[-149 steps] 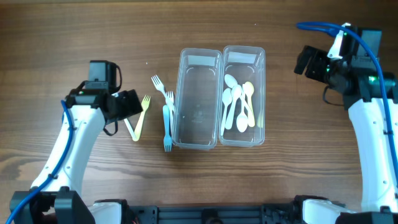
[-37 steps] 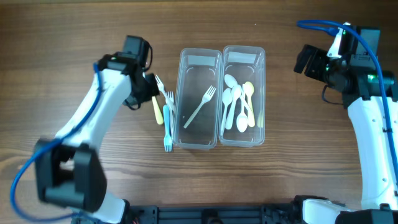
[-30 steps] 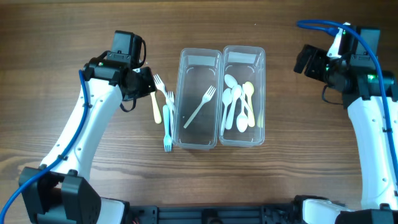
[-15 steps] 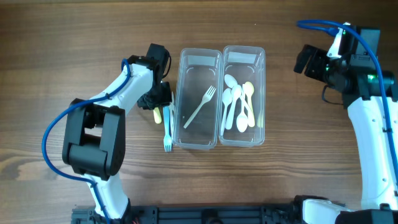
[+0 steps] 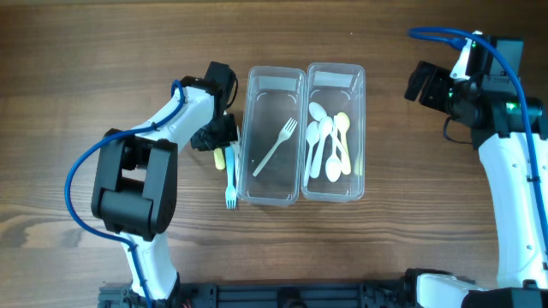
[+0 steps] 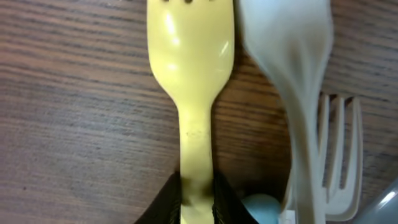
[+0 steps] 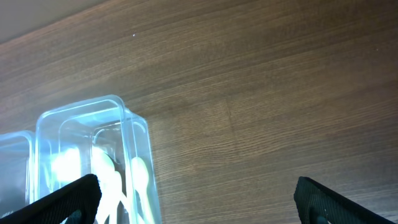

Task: Pack container
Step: 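Grasp the yellow fork with the left gripper and place it in the left container, then reach the left gripper back to the remaining white and blue forks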

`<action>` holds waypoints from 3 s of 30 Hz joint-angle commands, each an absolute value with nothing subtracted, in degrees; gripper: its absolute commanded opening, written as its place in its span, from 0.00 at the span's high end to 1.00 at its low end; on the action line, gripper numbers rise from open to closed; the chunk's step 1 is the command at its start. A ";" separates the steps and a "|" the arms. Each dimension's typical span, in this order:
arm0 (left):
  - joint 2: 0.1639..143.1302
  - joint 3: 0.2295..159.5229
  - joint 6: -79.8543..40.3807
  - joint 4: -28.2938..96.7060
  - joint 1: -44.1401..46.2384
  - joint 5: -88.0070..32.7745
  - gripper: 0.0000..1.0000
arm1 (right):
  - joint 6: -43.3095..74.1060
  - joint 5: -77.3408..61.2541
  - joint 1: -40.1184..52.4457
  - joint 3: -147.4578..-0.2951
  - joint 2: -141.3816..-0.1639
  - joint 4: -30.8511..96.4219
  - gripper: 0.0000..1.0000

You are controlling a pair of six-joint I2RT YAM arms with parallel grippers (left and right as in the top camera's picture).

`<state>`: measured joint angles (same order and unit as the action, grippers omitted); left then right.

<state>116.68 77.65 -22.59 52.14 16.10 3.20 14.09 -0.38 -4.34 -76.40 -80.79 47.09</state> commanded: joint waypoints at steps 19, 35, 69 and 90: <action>88.49 76.73 -19.90 50.63 31.11 4.34 0.96 | 15.03 -0.40 -4.58 -77.36 -80.79 46.78 0.00; 93.41 76.60 -19.94 55.83 26.89 9.52 0.77 | 15.03 -0.40 -4.58 -77.34 -80.79 46.78 0.00; 98.94 64.88 -41.25 33.28 18.31 -1.15 0.66 | 15.00 -0.40 -4.58 -77.36 -80.79 46.78 0.00; 112.31 69.71 -36.40 30.61 12.91 -7.03 0.68 | 15.03 -0.40 -4.58 -77.36 -80.79 46.78 0.00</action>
